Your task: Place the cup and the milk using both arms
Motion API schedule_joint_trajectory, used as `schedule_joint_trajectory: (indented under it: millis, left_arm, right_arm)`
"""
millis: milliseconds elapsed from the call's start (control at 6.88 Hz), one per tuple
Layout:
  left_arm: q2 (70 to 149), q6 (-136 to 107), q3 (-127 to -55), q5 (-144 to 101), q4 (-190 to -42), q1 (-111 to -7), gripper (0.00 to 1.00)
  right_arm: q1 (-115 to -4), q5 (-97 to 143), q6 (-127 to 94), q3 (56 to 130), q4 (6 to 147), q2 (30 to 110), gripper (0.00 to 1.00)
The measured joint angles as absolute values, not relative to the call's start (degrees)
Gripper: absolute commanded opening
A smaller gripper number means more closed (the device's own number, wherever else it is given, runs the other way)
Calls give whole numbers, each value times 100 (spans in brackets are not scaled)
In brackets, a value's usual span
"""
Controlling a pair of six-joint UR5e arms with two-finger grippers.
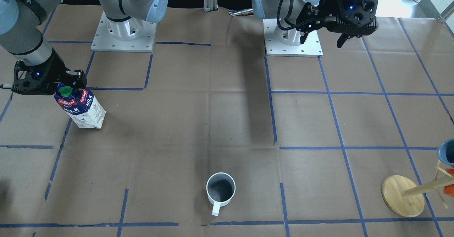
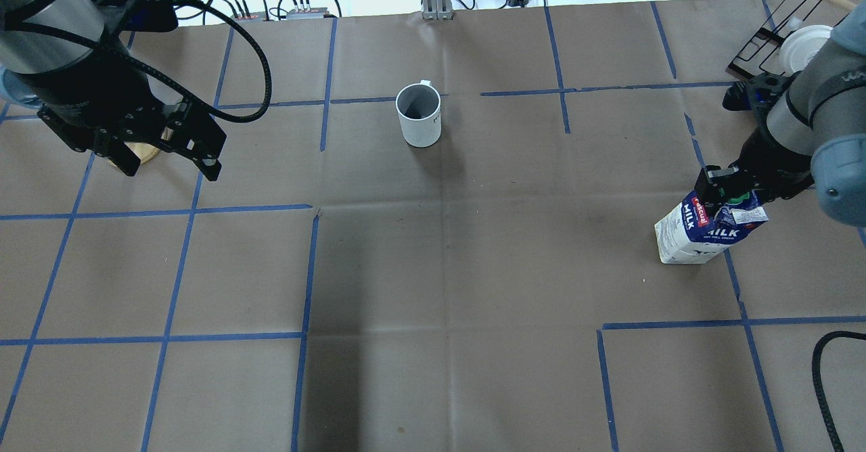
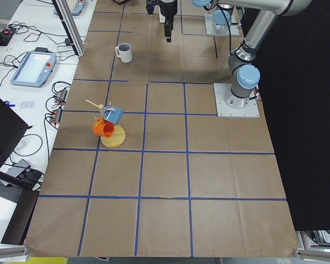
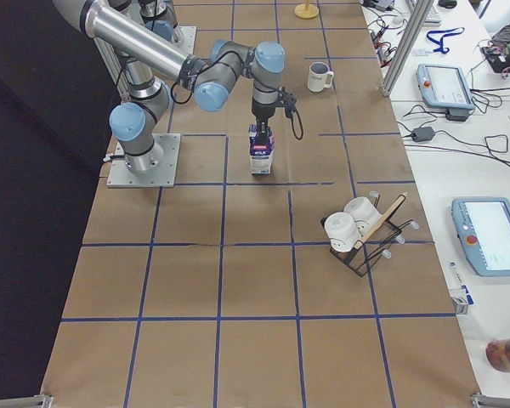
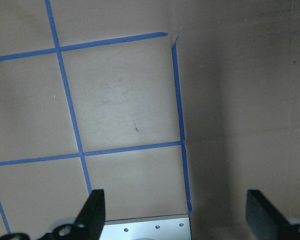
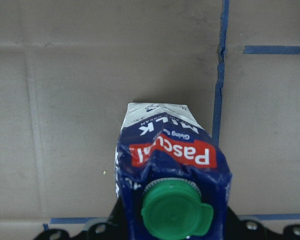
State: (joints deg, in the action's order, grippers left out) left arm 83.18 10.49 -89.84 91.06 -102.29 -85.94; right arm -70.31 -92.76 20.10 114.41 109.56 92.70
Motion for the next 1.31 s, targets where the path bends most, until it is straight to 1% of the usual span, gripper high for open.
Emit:
schedule_joint_trajectory:
  millis: [145, 436, 726, 1017, 1308]
  left_arm:
    - [8332, 1060, -9017, 9111, -10211, -8595, 100]
    - [8344, 1028, -9029, 9107, -10198, -8597, 100]
    - [8332, 1033, -9030, 9070, -10203, -8591, 100]
    - [8414, 1083, -8994, 9085, -10196, -8624, 100]
    - [8460, 1098, -8962, 9093, -10188, -8704, 100]
  right_arm:
    - [-7032, -9277, 2007, 11310, 10944, 9297, 60]
    - [-7060, -9237, 2004, 10825, 10863, 9260, 64]
    - [-7192, -9060, 2008, 10501, 10806, 9053, 64]
    - [-7678, -9003, 1866, 9874, 10580, 8523, 64]
    - [-8343, -9041, 1417, 8848, 10143, 7737, 63]
